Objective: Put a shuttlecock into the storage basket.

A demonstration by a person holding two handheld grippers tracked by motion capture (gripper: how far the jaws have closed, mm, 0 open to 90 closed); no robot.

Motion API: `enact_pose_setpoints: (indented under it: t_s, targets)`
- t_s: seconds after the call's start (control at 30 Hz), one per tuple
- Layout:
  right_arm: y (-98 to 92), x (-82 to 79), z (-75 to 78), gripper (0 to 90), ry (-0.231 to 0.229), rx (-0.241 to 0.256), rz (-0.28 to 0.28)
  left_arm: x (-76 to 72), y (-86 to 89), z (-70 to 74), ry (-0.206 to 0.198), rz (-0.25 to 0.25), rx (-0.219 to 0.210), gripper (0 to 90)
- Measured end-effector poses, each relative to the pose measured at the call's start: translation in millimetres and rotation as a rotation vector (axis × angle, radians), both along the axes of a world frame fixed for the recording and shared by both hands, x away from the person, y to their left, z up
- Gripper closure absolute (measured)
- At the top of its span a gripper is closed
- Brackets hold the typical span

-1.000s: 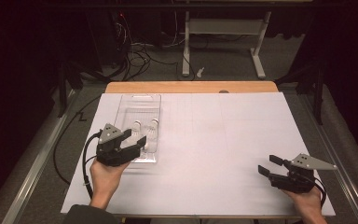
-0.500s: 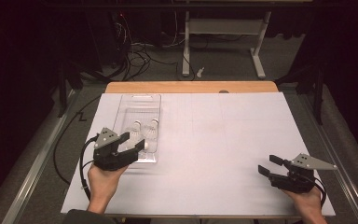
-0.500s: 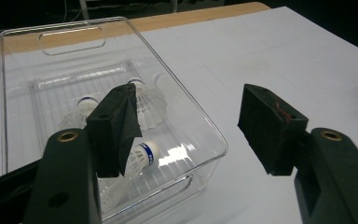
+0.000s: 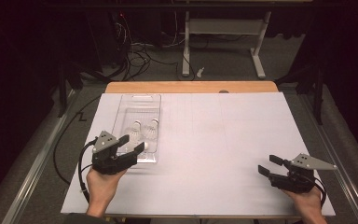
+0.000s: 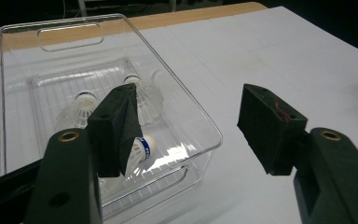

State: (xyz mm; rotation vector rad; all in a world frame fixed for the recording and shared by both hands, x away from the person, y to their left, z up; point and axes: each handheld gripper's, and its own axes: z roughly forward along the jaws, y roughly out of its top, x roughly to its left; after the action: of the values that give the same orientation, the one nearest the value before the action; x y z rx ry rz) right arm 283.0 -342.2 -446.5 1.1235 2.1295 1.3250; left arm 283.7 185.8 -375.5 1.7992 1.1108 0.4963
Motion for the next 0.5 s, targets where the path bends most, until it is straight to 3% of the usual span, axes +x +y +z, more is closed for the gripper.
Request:
enact_pose_setpoints:
  t_s: [0.5]
  targets:
    - [0.2,0.0,0.1,34.3,0.0,0.0,0.0,-10.1,2.4,-5.5,-0.006,0.001,-0.016,37.9]
